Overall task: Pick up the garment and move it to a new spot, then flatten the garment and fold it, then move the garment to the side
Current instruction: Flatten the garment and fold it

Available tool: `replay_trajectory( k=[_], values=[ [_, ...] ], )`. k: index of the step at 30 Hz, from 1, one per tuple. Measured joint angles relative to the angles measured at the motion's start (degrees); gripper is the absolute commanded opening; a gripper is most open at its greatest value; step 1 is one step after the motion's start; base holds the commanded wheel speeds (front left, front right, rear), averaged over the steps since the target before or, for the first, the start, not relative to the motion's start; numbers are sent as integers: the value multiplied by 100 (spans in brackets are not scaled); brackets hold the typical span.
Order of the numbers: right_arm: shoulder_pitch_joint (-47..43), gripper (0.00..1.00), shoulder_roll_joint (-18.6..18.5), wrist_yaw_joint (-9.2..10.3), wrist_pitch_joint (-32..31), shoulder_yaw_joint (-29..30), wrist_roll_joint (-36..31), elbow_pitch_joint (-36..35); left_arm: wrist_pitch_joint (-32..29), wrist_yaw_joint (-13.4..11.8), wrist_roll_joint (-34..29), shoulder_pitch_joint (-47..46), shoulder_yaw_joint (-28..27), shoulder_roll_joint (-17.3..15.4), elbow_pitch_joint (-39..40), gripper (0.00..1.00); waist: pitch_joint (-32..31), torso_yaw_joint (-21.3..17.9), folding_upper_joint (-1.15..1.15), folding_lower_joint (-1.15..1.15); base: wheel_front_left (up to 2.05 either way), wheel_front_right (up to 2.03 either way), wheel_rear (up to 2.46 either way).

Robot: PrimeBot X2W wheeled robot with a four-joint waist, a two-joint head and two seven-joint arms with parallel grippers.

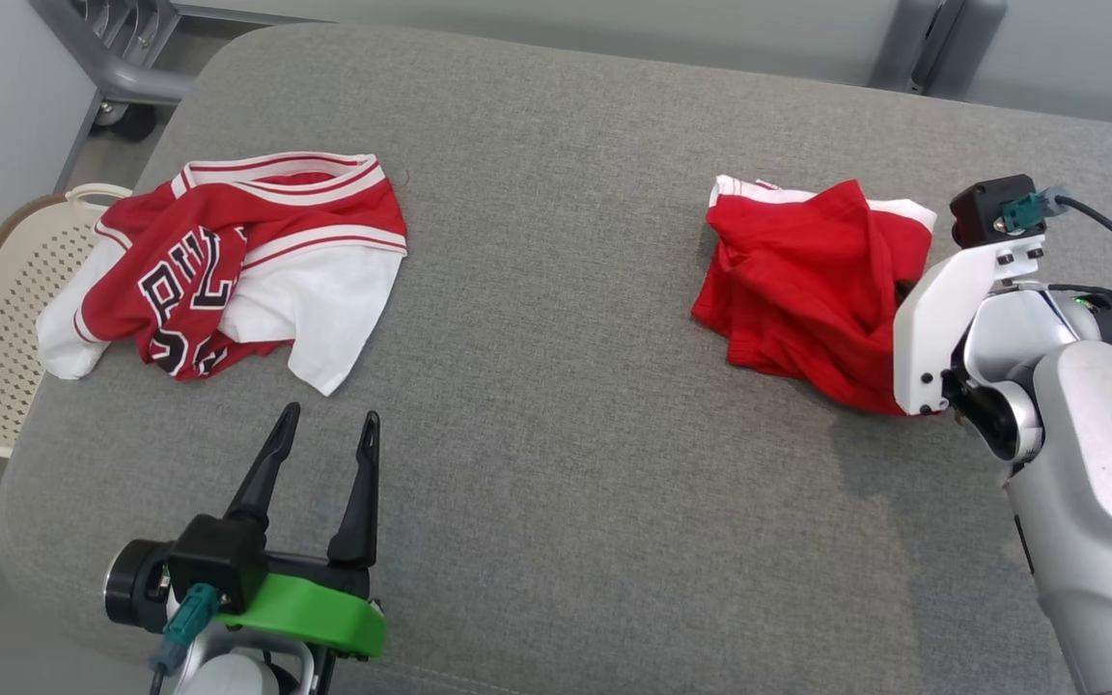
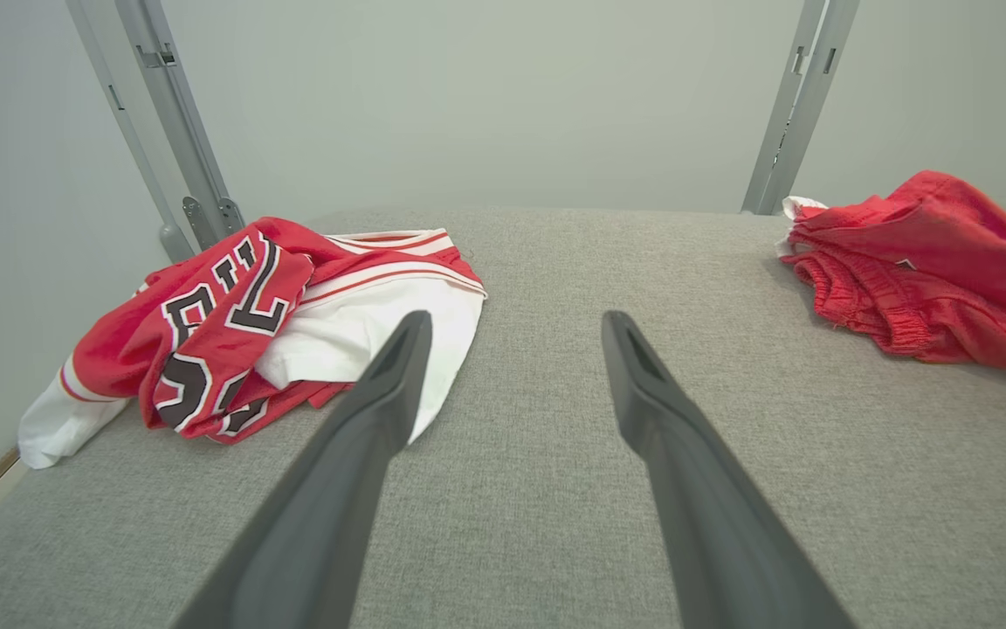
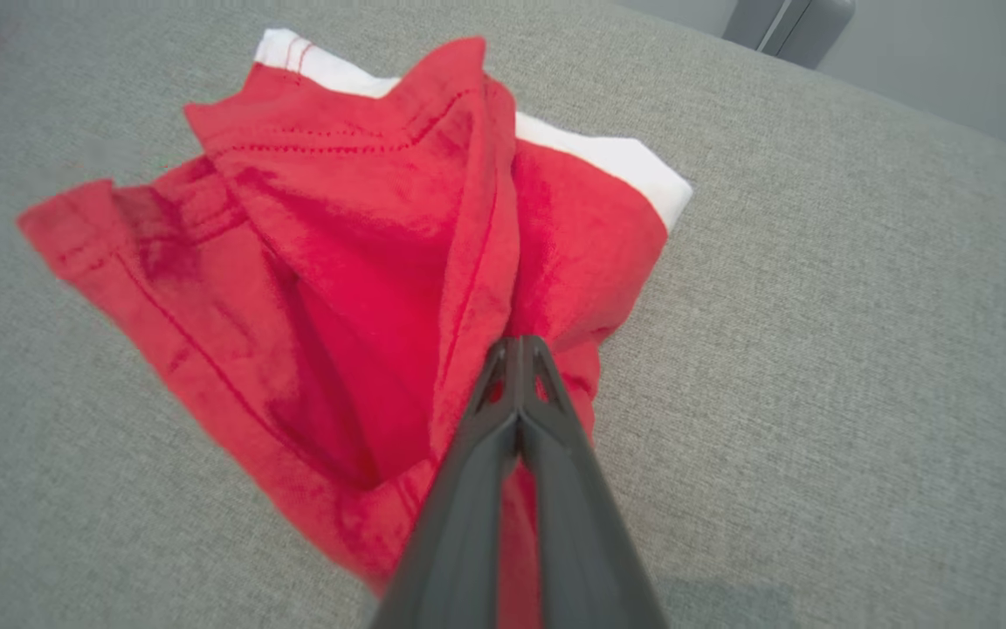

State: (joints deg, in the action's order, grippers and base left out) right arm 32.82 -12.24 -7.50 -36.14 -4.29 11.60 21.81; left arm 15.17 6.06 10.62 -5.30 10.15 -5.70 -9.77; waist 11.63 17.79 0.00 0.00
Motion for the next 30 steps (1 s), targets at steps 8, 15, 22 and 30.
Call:
replay_trajectory(
  k=[8,15,22,30],
  values=[
    [-97,0,244,1,-110,-248,103,-123,1,0,19,-1,0,7,8,100,8,13,0,0,0,0,0],
    [-210,0,293,1,-216,-814,258,-219,0,-1,34,2,-24,9,-7,100,-46,26,0,0,0,0,0],
    [-354,0,326,1,-309,-1624,534,-316,0,-2,42,12,-35,16,-20,100,-102,18,0,0,0,0,0],
    [-278,0,411,0,-181,-1944,1002,-767,0,-25,42,61,-69,26,-9,100,-183,-8,0,0,0,0,0]
  ],
)
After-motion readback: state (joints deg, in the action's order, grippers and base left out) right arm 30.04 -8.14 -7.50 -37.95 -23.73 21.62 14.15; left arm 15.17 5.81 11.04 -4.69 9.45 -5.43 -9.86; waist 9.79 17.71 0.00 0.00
